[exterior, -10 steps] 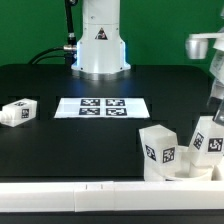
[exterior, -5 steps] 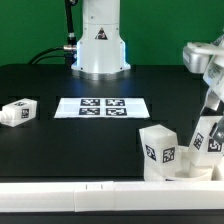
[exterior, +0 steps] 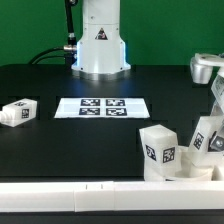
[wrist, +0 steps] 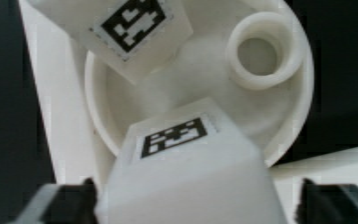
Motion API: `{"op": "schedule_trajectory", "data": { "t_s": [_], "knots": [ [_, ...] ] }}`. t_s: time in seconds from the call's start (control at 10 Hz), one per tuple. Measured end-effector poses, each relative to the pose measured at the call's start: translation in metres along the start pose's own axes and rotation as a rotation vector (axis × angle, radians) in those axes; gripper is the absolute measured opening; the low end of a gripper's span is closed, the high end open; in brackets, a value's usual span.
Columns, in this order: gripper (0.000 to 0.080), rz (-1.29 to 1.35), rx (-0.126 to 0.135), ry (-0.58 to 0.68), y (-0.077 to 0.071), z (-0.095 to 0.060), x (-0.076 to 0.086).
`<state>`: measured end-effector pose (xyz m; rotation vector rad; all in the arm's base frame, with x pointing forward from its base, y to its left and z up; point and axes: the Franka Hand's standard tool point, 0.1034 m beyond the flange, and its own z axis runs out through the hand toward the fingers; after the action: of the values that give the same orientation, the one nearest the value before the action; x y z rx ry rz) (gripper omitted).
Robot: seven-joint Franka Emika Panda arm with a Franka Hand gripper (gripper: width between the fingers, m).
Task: Assemble stool
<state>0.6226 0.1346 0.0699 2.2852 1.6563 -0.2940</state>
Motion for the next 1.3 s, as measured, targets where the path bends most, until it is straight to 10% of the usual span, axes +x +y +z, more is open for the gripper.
{"op": "schedule_trajectory", "data": {
  "t_s": [0.1,0.4,0.7,1.2,1.3],
  "knots": [
    [0.0341,0.092,0.0,0.0,0.0,0.0,0.0],
    [0.0336,0.327,0.01,0.0,0.001,0.001,-0.003],
    [0.0336,0.836,0.159,-0.066,0.019,0.009,-0.024],
    [0.0337,1.195,0.159,-0.087,0.023,0.011,-0.029],
    [0.0337,1.342,0.217,-0.085,0.027,0.015,-0.038]
  ]
}}
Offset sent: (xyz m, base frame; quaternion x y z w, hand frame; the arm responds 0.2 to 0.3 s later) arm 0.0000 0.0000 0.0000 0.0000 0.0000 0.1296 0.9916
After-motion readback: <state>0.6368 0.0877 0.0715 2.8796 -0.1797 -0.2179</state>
